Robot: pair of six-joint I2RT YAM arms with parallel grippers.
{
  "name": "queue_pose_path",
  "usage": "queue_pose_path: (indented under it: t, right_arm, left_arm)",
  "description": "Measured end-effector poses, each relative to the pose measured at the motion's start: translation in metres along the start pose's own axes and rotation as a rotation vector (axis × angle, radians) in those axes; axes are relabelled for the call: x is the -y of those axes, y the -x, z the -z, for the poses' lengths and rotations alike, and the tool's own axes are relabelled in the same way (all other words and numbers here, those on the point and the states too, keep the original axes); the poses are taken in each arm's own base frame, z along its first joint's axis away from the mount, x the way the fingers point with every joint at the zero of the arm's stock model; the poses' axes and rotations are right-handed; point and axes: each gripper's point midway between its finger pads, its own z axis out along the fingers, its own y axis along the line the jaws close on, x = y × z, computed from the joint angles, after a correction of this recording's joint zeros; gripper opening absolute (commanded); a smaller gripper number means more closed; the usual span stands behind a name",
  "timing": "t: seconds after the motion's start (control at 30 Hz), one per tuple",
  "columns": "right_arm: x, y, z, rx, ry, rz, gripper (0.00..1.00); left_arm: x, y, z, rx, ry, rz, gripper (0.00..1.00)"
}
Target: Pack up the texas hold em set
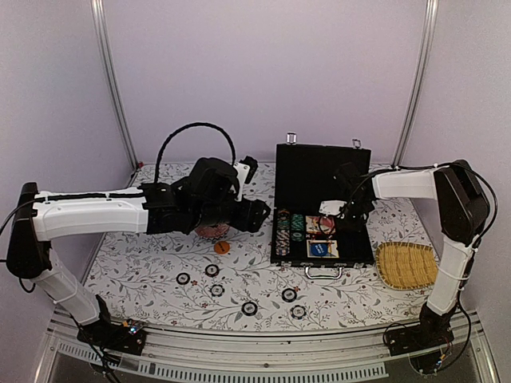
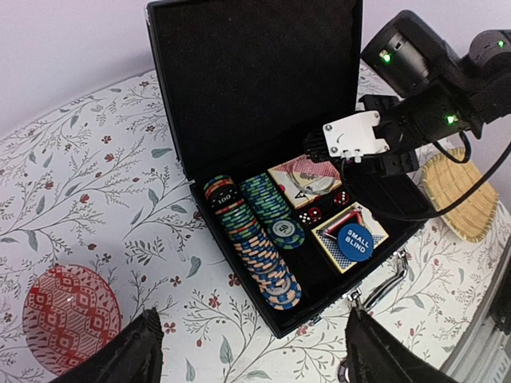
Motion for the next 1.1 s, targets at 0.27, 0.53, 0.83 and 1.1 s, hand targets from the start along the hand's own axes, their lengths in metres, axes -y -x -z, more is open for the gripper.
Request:
queue_pose_path:
  t: [0.27, 0.53, 0.83, 1.1]
  right_arm:
    - [0.016, 0.004, 0.0, 0.001, -0.077, -0.01, 0.38]
    - [0.016, 0.003, 0.0, -0.009, -0.083, -0.008, 0.39]
    - [0.027, 0.01, 0.05, 0.066, -0.08, -0.035, 0.42]
    - [0.024, 0.008, 0.092, 0.258, 0.042, -0.161, 0.43]
  left_arm:
    - [0.004, 0.0, 0.001, -0.001, -0.013, -0.002, 0.79]
    - [0.009, -0.001, -0.002, -0.008, -0.024, -0.006, 0.79]
    - [0.006, -0.005, -0.001, -0.035, -0.008, -0.018, 0.84]
    - [-0.007, -0.02, 0.004, -0.123, 0.053, -0.062, 0.84]
